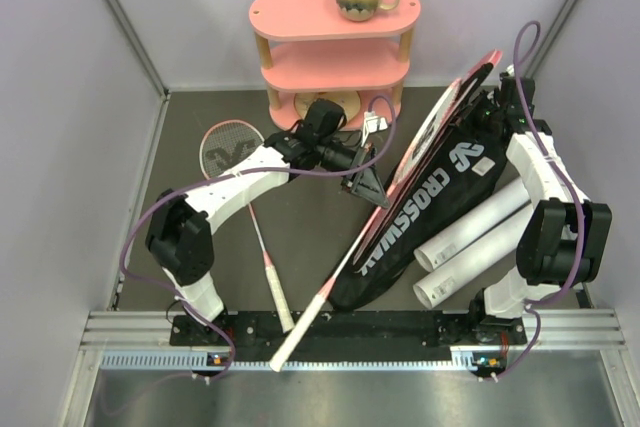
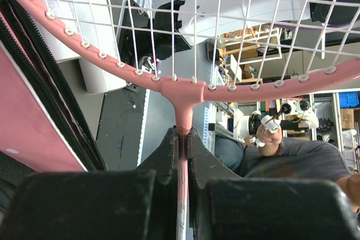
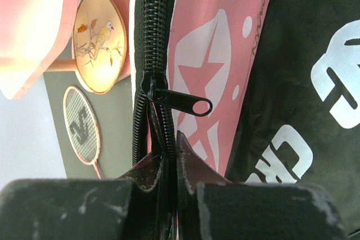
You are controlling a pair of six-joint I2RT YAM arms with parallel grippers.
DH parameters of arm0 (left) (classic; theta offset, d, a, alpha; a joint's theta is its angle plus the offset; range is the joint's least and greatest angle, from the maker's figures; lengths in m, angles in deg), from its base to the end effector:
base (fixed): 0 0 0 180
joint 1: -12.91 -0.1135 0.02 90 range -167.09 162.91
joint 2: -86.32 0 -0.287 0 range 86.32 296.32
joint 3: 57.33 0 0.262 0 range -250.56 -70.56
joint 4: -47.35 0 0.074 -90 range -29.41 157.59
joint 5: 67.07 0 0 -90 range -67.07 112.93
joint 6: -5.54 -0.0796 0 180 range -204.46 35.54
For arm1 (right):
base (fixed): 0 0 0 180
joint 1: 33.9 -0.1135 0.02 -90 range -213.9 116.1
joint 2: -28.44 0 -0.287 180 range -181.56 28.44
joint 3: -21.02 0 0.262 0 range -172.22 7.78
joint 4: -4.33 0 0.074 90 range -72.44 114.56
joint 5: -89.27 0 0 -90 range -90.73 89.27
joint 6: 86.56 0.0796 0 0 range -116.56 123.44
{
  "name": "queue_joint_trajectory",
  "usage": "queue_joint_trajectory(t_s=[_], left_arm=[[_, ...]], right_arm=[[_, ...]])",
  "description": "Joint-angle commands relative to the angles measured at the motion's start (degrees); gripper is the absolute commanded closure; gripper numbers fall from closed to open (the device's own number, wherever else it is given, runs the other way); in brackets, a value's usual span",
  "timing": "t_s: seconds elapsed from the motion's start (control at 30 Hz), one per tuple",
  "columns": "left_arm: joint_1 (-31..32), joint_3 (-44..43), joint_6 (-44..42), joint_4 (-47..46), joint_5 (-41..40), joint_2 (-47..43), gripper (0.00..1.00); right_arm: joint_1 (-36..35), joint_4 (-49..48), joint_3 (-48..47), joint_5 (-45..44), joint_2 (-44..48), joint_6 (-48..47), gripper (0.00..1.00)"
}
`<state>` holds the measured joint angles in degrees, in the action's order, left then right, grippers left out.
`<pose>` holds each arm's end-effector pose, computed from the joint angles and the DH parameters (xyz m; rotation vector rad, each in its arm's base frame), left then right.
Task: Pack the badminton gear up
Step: Place the racket in the racket bag.
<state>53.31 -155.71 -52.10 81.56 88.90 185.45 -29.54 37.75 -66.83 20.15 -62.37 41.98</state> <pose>0.2687 -0.3242 0.3325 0.9369 2.2394 -1.9123 0.4061 -0.0025 0.2989 0.6264 2.1660 0.7288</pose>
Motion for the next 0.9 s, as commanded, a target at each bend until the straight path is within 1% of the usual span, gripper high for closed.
queue_joint_trajectory(t_s=[0.0,0.1,0.3,0.4,0.47,0.63,0.87], left_arm=[[-0.24,-1.43,0.86,-0.76,0.91,-1.22,1.00],[-0.06,-0.73,1.39,-1.72,0.91,-1.31,1.00],[1.69,1.82,5.78,-7.78,2.49,-1.57,1.00],[2.92,3.57,9.55,-13.40,3.28,-1.66,1.00],[3.28,3.93,10.71,-14.99,3.37,-1.57,1.00],[3.10,4.11,9.83,-14.65,2.67,-0.70,1.00],[2.31,2.88,6.84,-10.87,2.05,-0.17,1.00]], right_arm=[[0.47,-2.08,-0.80,1.44,3.53,-0.58,1.00],[0.47,-1.99,-0.89,1.44,3.44,-0.40,1.00],[0.56,-1.99,-0.98,1.27,2.65,0.30,1.00],[0.56,-1.90,-1.24,1.18,2.47,0.57,1.00],[0.56,-1.90,-1.41,1.35,2.30,0.65,1.00],[0.47,-1.73,-1.51,1.53,2.39,0.83,1.00],[0.47,-1.73,-1.59,1.61,2.56,0.39,1.00]])
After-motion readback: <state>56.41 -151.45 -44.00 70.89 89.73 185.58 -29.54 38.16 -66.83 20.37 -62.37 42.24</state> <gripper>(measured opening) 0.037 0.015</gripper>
